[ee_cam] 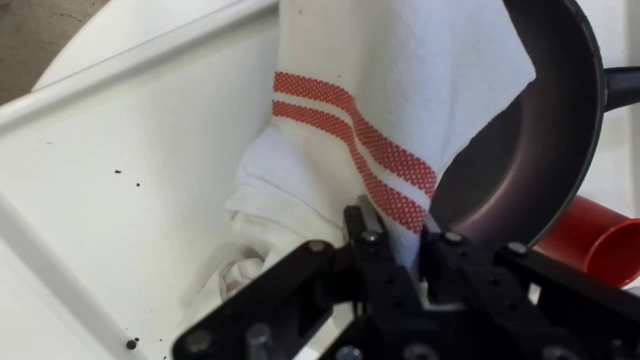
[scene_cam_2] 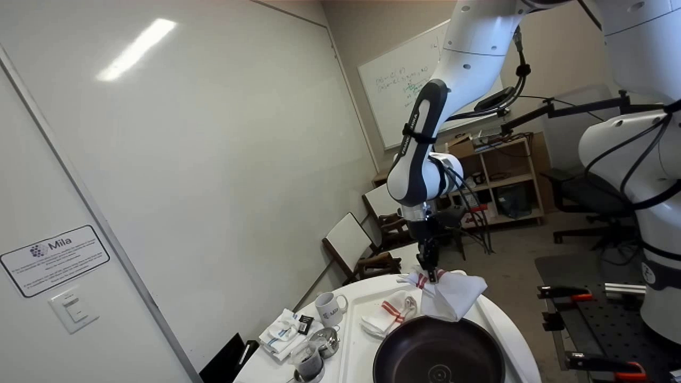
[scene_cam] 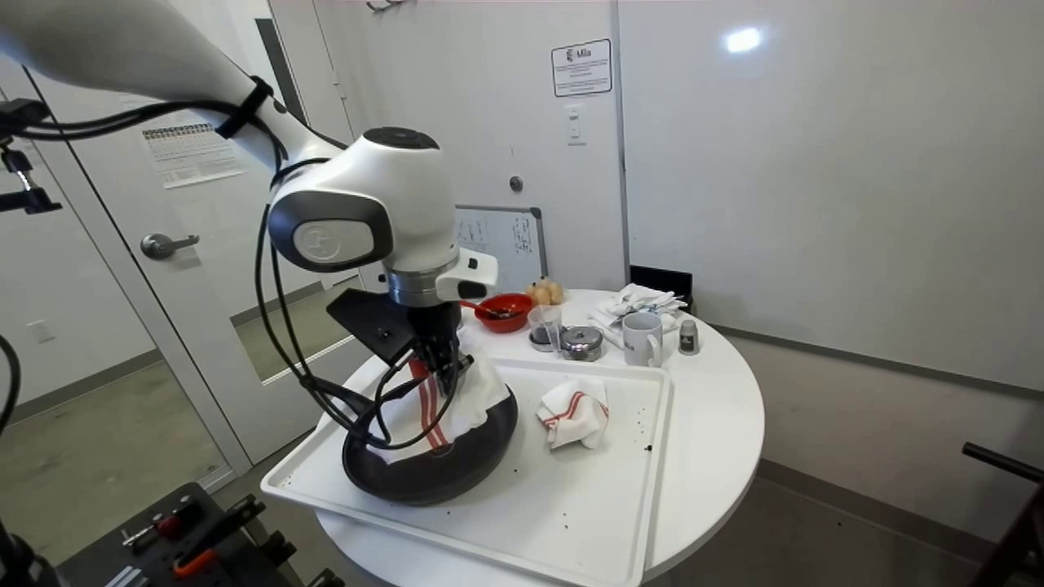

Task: Pick the cloth on the tray and wipe the pan

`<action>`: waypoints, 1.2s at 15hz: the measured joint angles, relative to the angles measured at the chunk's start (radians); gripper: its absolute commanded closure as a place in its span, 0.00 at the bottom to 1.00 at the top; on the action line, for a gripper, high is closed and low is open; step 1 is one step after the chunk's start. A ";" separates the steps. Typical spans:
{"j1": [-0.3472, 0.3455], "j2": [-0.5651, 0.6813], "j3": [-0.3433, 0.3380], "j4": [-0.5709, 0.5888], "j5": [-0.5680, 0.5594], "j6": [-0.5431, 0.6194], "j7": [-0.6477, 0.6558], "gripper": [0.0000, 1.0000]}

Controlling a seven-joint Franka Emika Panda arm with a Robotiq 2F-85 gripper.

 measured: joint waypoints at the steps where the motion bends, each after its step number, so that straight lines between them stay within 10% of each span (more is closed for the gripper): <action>1: -0.004 0.014 0.002 0.009 0.019 0.000 0.000 0.90; 9: -0.141 0.240 0.090 0.143 0.207 -0.066 -0.001 0.90; 18: -0.783 0.383 0.618 0.322 0.024 -0.035 0.193 0.90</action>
